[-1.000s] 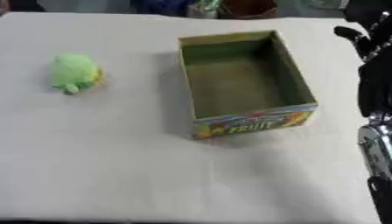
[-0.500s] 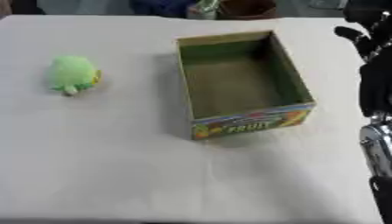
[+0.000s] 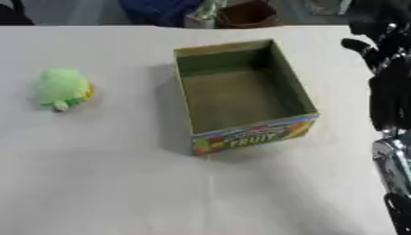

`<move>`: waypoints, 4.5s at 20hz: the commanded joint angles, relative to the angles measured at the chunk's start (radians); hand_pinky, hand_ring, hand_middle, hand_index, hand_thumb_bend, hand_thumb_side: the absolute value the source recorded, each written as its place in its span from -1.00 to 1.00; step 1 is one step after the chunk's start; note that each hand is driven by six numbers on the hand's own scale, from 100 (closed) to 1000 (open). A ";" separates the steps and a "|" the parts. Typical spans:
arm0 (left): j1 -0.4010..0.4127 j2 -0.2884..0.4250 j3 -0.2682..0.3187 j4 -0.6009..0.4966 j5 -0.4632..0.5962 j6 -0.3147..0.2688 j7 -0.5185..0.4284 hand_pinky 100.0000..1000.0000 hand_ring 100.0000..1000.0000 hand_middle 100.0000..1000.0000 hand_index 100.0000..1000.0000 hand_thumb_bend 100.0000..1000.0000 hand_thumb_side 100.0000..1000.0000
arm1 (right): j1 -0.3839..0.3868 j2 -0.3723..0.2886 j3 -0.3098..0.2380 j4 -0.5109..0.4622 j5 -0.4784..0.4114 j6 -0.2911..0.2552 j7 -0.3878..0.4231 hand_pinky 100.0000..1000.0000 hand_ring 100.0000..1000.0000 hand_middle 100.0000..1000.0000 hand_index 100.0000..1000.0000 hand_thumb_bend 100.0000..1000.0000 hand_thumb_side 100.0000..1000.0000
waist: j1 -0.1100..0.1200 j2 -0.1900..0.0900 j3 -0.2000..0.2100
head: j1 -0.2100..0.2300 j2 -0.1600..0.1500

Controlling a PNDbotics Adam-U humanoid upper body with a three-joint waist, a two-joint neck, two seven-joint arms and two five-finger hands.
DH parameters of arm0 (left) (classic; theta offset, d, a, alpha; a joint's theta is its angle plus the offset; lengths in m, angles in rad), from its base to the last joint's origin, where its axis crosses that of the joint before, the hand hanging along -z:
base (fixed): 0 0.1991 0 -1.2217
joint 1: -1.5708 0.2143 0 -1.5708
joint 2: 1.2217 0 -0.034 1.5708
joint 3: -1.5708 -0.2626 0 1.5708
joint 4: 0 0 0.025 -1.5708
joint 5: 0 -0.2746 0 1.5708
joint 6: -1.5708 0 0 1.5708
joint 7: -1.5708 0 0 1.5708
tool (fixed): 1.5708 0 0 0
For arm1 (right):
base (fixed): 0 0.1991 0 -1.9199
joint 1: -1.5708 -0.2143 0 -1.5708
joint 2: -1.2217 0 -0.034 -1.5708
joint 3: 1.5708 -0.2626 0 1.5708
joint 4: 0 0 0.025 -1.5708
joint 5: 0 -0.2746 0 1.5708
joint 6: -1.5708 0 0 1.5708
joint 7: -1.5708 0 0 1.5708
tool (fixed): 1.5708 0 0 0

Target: Pick up objects on the table and place them in the box.

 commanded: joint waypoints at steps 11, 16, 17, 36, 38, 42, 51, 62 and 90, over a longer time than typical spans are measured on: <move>-0.201 0.001 -0.114 0.220 -0.288 -0.091 -0.139 0.16 0.37 0.53 0.87 -0.15 0.96 | -0.010 -0.022 0.010 -0.020 0.001 0.002 0.015 0.43 0.60 0.12 0.79 -1.00 1.00 | -0.002 -0.015 -0.015 | 0.025 -0.026; -0.264 -0.032 -0.136 0.271 -0.351 -0.109 -0.174 0.18 0.39 0.55 0.89 -0.04 0.97 | -0.009 -0.019 0.013 -0.020 -0.001 0.004 0.019 0.43 0.60 0.12 0.79 -1.00 1.00 | -0.003 -0.016 -0.019 | 0.033 -0.031; -0.275 -0.037 -0.138 0.278 -0.359 -0.111 -0.178 0.18 0.39 0.55 0.89 -0.04 0.97 | -0.009 -0.019 0.013 -0.020 -0.001 0.005 0.020 0.43 0.60 0.12 0.79 -1.00 1.00 | -0.003 -0.016 -0.019 | 0.033 -0.031; -0.507 -0.221 -0.159 0.408 -0.472 -0.149 -0.282 0.21 0.43 0.62 0.94 -0.01 0.95 | -0.017 -0.005 0.024 -0.020 -0.009 0.009 0.033 0.43 0.61 0.12 0.79 -1.00 1.00 | -0.005 -0.011 -0.044 | 0.072 -0.045; -0.520 -0.234 -0.162 0.416 -0.489 -0.154 -0.285 0.21 0.44 0.62 0.94 -0.01 0.95 | -0.019 -0.004 0.025 -0.020 -0.010 0.009 0.035 0.43 0.61 0.12 0.79 -1.00 1.00 | -0.004 -0.010 -0.047 | 0.076 -0.049; -0.539 -0.260 -0.170 0.433 -0.506 -0.173 -0.301 0.23 0.46 0.64 0.96 0.06 0.94 | -0.022 -0.002 0.028 -0.020 -0.012 0.009 0.038 0.43 0.61 0.11 0.79 -1.00 1.00 | -0.004 -0.006 -0.054 | 0.083 -0.055; -0.571 -0.285 -0.172 0.469 -0.529 -0.173 -0.430 0.32 0.56 0.67 0.96 0.50 1.00 | -0.026 -0.001 0.033 -0.020 -0.012 0.012 0.045 0.43 0.61 0.11 0.80 -1.00 1.00 | 0.000 0.003 -0.063 | 0.093 -0.065; -0.596 -0.297 -0.157 0.499 -0.575 -0.108 -0.503 0.27 0.53 0.60 0.96 0.50 0.87 | -0.029 0.000 0.038 -0.020 -0.011 0.014 0.052 0.43 0.61 0.10 0.80 -1.00 0.99 | 0.002 0.015 -0.071 | 0.102 -0.078; -0.595 -0.326 -0.188 0.477 -0.644 -0.120 -0.445 0.01 0.24 0.23 0.56 -0.48 0.01 | -0.021 0.010 0.036 -0.020 -0.006 0.023 0.053 0.44 0.62 0.10 0.81 -1.00 0.98 | 0.002 0.024 -0.069 | 0.107 -0.078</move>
